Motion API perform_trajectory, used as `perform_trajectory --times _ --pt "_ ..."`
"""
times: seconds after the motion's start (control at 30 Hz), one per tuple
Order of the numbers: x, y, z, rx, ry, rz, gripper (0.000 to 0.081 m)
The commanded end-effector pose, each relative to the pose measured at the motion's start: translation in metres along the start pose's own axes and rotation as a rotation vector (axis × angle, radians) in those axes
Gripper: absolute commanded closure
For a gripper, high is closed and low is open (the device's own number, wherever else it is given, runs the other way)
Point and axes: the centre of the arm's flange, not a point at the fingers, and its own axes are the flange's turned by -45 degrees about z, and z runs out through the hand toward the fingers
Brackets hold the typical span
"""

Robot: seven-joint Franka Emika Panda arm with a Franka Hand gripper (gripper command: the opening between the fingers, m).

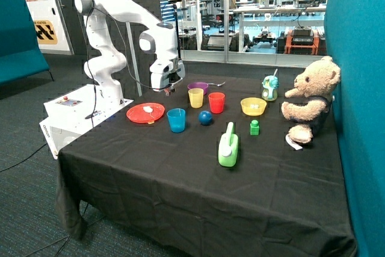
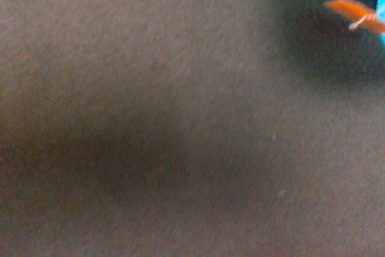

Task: Prepare two cups of tea

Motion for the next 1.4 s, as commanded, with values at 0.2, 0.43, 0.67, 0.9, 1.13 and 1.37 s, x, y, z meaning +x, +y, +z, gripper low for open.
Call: perform_trajectory --times 0.2,0.43,0.67,0.9,1.13,1.37 --pt "-0.051 -0.023 -0.001 -0.0029 0.0043 0.021 0.0431" --pt "-0.086 -0.023 0.015 -0.0027 0.0044 0.084 0.0367" --pt "-0.112 -0.009 0.025 -0.0027 0.0044 0.118 0.0341" --pt "-0.131 -0.002 0.032 -0.0025 0.0045 0.185 0.0334" --pt "-0.143 0.004 0.049 -0.0025 0.0045 0.202 0.0322" --pt "-0.151 0.007 0.068 -0.0024 0.0045 0.221 0.0327"
